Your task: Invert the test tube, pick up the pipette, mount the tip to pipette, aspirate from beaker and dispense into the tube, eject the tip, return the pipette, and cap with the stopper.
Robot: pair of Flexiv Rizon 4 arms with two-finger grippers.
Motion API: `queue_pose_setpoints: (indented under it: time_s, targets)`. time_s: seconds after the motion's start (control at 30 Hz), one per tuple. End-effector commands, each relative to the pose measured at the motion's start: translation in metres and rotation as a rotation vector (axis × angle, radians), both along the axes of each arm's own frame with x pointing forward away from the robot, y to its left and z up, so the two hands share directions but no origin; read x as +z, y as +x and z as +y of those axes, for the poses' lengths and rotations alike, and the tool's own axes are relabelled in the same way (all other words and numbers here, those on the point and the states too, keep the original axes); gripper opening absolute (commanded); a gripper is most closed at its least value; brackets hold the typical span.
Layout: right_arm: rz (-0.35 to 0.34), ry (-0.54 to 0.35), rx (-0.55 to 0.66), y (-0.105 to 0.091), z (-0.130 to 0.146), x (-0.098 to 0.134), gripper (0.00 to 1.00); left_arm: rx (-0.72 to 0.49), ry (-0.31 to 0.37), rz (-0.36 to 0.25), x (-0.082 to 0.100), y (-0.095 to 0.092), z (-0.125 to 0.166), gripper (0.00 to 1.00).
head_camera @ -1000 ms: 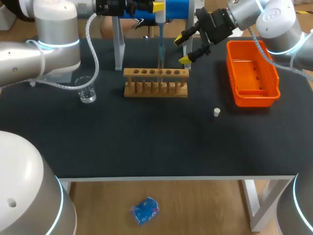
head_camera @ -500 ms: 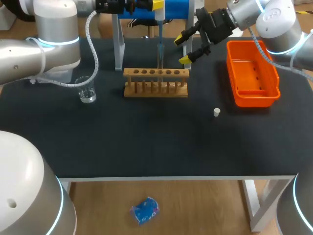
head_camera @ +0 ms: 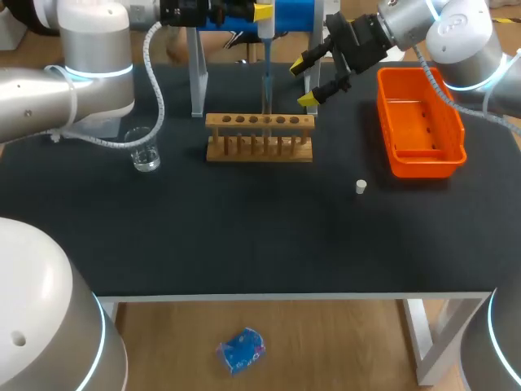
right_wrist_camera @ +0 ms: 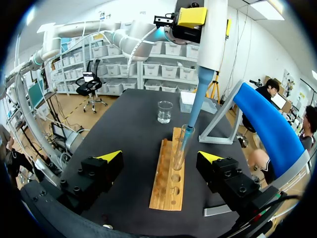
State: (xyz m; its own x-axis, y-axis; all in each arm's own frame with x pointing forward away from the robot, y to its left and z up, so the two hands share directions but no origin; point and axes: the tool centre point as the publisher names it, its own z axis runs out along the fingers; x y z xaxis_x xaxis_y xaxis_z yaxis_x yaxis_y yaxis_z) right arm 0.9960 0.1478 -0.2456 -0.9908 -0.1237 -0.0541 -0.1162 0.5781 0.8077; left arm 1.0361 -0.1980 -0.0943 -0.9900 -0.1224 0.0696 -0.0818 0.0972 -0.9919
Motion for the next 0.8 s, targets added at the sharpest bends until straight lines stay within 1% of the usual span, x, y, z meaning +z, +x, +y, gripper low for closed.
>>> queue_pose_setpoints:
  time_s: [0.03,0.8]
  targets:
    - [0.0,-0.002,0.002,0.0004,-0.0006,0.0003,1.0,-0.005,-0.003,0.0,-0.0011,0.0021,-0.0001,0.0]
    - [0.0,-0.002,0.002,0.0004,-0.0006,0.0003,1.0,-0.004,-0.007,0.015,-0.0067,-0.0016,-0.0012,0.0]
